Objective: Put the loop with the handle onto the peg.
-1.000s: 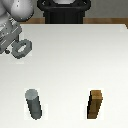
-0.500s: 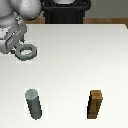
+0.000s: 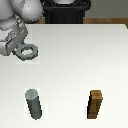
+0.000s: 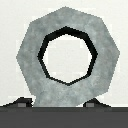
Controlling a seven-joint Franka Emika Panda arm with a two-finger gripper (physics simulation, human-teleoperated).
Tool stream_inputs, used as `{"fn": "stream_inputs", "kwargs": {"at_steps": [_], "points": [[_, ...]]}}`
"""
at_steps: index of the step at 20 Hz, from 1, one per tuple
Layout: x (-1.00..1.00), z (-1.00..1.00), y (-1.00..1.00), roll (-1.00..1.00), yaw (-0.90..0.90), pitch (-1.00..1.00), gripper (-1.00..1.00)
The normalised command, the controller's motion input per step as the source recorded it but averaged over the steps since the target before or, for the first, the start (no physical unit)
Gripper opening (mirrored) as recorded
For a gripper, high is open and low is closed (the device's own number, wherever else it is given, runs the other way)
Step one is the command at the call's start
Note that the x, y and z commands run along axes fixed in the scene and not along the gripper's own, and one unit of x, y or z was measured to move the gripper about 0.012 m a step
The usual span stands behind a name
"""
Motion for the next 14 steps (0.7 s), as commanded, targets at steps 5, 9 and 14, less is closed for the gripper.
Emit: {"fn": "stream_inputs", "kwargs": {"at_steps": [5, 9, 14], "points": [[0.00, 0.00, 0.00, 0.00, 0.00, 0.00, -1.00], [0.00, 0.00, 0.00, 0.00, 0.00, 0.00, -1.00], [0.00, 0.40, 0.00, 0.00, 0.00, 0.00, -1.00]]}}
